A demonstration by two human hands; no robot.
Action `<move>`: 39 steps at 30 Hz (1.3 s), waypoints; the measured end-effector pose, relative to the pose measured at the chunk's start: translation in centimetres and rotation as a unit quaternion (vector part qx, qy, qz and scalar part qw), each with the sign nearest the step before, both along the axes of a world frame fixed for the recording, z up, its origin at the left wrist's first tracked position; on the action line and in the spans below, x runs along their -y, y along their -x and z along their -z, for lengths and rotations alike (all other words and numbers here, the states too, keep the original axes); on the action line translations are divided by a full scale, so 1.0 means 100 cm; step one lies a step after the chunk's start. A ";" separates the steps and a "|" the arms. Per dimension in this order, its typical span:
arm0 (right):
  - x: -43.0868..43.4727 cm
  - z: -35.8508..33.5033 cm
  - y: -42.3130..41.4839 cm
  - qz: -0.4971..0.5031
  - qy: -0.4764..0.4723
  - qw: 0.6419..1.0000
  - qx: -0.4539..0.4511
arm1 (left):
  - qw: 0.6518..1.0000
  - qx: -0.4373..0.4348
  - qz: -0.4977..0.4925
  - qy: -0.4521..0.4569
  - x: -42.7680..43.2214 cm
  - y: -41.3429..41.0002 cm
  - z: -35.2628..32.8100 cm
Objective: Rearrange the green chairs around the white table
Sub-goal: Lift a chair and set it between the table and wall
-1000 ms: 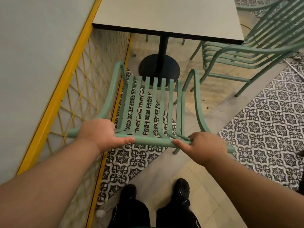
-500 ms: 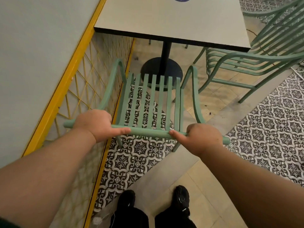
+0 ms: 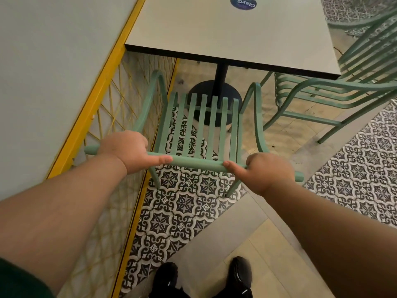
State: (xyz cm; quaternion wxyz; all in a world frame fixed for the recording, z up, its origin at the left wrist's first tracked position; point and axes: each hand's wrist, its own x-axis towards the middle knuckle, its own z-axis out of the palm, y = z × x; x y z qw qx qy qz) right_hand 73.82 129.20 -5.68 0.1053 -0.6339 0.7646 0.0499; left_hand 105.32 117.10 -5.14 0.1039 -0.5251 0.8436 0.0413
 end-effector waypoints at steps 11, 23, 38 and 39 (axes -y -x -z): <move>0.048 0.006 0.008 -0.011 0.024 1.000 -0.008 | 1.000 0.004 0.018 0.020 0.055 0.005 0.006; 0.049 0.012 0.010 -0.019 0.028 0.999 -0.023 | 0.999 0.025 -0.011 0.023 0.056 0.003 0.012; -0.086 -0.085 0.014 0.094 0.073 0.990 0.069 | 0.990 -0.140 0.027 -0.004 -0.063 0.048 -0.096; -0.106 -0.090 0.017 0.116 0.062 0.989 0.068 | 0.988 -0.150 0.033 -0.017 -0.072 0.054 -0.101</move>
